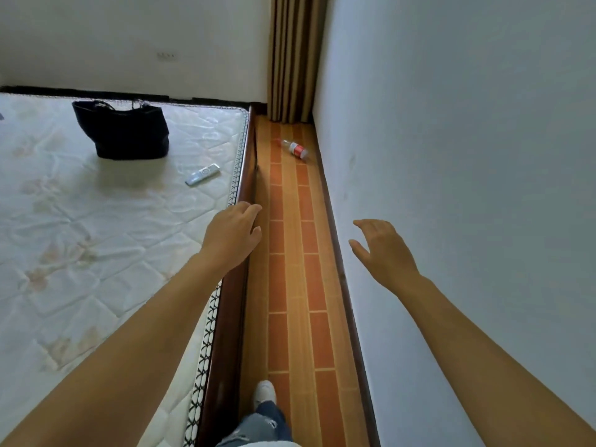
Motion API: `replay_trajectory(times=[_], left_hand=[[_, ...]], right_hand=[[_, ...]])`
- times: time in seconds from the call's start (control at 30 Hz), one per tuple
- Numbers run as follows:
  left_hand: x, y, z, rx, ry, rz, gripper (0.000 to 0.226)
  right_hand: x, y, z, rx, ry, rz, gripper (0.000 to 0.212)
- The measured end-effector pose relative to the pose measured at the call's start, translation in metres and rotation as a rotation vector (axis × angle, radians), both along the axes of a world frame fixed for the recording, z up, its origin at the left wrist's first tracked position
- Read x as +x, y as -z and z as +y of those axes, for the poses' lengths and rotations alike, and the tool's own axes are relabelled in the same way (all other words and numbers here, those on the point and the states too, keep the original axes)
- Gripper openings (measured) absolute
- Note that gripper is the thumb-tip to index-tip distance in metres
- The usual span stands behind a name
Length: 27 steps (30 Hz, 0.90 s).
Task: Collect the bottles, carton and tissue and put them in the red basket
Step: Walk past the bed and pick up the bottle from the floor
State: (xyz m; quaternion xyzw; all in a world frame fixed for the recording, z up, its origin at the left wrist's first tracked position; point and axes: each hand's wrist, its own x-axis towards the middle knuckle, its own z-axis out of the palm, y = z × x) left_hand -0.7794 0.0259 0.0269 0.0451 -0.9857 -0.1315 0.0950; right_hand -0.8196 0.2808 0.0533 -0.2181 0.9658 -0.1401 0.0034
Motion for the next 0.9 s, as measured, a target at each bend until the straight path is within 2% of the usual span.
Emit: replay_trajectory(times=[0.2,0.43,0.63,0.9], left_hand=[[-0.11,-0.012,-0.042,-0.019,0.041,0.001,0.041],[-0.224,-0.001,-0.076,-0.037,0.039,-0.036,0.041],[-0.353,0.008,-0.096,-0.041,0.011,-0.044,0.04],[-0.513,-0.009,-0.115,-0.039,-0.01,0.001,0.042]], right_hand=[[-0.103,-0.005,-0.047,-0.042,0.032,-0.008,0.039],[-0.225,0.006,-0.072,-0.059,0.044,-0.024,0.041],[-0.361,0.02,-0.089,-0.046,0.026,-0.019,0.043],[-0.533,0.014,-0.123,-0.01,-0.038,-0.008,0.042]])
